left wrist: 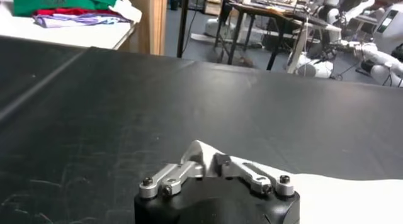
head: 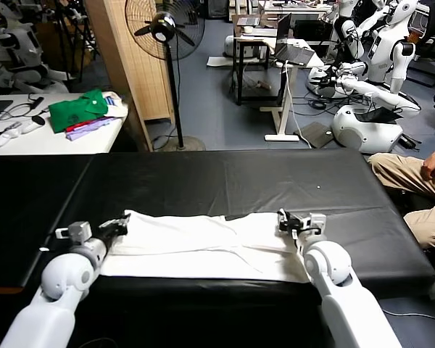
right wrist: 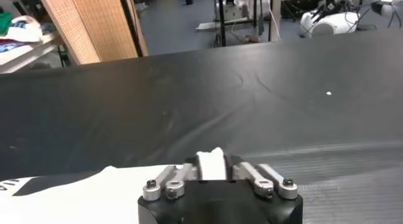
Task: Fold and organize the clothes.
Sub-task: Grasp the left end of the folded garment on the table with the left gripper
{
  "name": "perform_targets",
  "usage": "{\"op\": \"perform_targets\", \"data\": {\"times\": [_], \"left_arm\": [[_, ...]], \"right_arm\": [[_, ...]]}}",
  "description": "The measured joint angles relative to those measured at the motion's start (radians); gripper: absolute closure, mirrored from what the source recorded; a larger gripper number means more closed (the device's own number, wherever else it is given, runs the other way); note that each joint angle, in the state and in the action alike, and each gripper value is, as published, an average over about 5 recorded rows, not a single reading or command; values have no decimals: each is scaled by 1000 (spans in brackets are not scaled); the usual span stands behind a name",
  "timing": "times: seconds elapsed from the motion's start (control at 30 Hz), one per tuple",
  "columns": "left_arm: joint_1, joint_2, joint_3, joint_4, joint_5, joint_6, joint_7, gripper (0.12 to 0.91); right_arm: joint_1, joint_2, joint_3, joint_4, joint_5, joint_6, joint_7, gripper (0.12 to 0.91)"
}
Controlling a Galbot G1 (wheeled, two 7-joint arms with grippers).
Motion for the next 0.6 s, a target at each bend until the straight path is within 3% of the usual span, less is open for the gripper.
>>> {"op": "perform_targets", "data": {"times": [0.2,0.4,0.5,0.6], "left_arm": [[34,-24,-12,-25,179,-34,0,902],[59,-27,-20,-26,248,-24,17,902],[58,-30,-20,-24,248,-22,20,892],[55,-33,-21,-24,241,-22,18,795]], "right_arm": [[-22,10,-3,7,-67,45,55,880],[-27,3,9,7,-74,48,24,877],[-33,-7,18,12,-72,46,-4,807],[-43,-19,29,24,-70,43,-33,656]]}}
